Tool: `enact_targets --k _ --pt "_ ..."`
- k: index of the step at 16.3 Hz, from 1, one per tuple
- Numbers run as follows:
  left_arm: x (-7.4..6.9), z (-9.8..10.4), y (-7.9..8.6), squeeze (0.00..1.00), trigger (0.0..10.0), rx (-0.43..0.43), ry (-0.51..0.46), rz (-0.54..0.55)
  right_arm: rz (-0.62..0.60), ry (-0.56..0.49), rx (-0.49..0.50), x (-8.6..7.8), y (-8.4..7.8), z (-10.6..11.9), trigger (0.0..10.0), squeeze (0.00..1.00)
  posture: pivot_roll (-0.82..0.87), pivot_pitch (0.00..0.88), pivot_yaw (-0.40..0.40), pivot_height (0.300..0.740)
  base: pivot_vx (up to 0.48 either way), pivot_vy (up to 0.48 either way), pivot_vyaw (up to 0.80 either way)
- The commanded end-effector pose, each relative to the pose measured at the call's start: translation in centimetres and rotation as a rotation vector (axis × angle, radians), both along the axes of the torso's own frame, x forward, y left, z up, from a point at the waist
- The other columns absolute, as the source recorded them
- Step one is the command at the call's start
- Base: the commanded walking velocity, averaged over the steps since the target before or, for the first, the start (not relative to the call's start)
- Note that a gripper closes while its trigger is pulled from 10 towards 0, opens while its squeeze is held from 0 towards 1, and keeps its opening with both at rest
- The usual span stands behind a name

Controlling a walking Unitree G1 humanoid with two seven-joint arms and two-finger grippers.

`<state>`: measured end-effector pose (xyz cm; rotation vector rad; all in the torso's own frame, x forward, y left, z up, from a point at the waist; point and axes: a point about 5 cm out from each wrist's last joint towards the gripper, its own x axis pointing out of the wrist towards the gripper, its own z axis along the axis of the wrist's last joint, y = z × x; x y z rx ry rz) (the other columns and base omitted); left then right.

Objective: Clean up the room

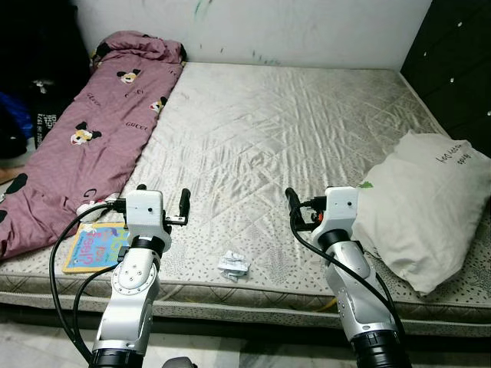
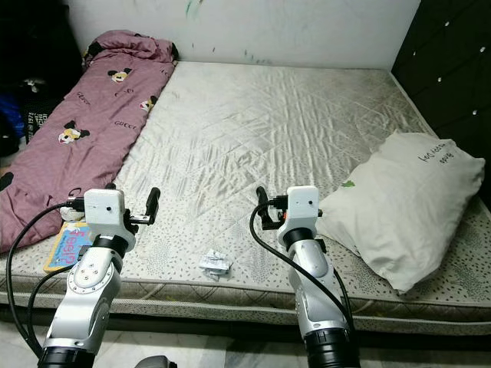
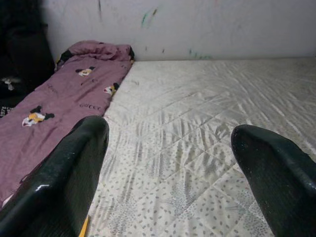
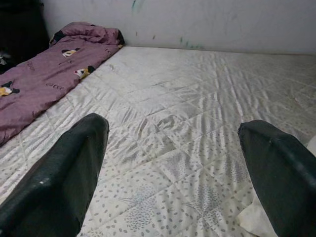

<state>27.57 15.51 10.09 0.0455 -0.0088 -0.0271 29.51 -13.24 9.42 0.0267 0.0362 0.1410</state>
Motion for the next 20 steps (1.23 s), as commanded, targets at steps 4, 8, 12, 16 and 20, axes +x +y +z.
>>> enact_targets --k 4,8,12,16,20 --pt "0.04 0.28 0.06 0.0 10.0 -0.002 -0.005 0.008 0.024 -0.009 0.005 0.14 0.23 0.45 10.0 0.0 0.06 0.041 -0.008 0.74 0.0 0.0 0.0" --pt "0.07 0.3 0.05 0.0 10.0 -0.01 -0.004 0.017 0.031 -0.012 0.005 0.2 0.26 0.5 10.0 0.0 0.06 0.047 -0.01 0.74 0.0 0.0 0.0" --pt "0.09 0.24 0.14 0.0 10.0 -0.034 0.0 0.028 0.033 -0.006 -0.001 0.26 0.19 0.45 10.0 0.0 0.06 0.049 -0.014 0.74 0.0 0.0 0.0" --pt "0.12 0.18 0.26 0.0 10.0 -0.053 0.006 0.04 0.036 -0.003 -0.006 0.32 0.18 0.45 10.0 0.0 0.06 0.053 -0.017 0.74 0.0 0.465 0.0" --pt "0.18 0.17 0.25 0.0 10.0 -0.054 0.008 0.04 0.035 -0.003 -0.007 0.36 0.18 0.45 10.0 0.0 0.05 0.054 -0.016 0.74 0.0 0.48 0.0"
